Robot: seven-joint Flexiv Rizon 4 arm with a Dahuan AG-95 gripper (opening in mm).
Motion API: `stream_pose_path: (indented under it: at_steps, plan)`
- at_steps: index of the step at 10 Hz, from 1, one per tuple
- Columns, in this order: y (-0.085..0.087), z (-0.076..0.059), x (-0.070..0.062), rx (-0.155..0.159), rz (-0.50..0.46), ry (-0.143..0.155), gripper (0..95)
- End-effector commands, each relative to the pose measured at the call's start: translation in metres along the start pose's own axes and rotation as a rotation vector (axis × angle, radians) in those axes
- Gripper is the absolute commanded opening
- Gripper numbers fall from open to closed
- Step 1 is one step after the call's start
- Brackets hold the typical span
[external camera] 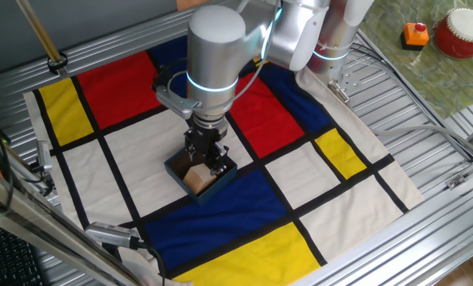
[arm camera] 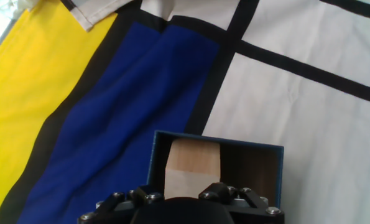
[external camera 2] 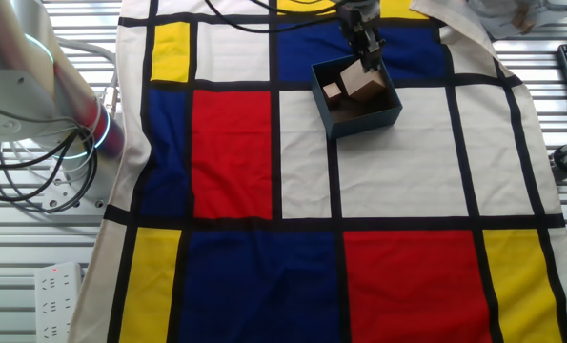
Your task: Take everything out of the gift box
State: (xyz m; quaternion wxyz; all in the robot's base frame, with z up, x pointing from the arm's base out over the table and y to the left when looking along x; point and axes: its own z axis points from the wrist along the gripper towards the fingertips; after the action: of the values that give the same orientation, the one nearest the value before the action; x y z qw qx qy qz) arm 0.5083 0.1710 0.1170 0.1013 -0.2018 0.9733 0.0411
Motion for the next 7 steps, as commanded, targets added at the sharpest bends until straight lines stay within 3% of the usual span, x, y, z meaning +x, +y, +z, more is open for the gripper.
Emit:
stream_pose_path:
  at_steps: [1, 7]
  plan:
    - [-0.0080, 0.0114, 0.0010, -0.003, 0.001, -0.007, 57.0]
    - [-0.0093, 0.0196, -0.0002, 0.001, 0.008, -0.005, 57.0]
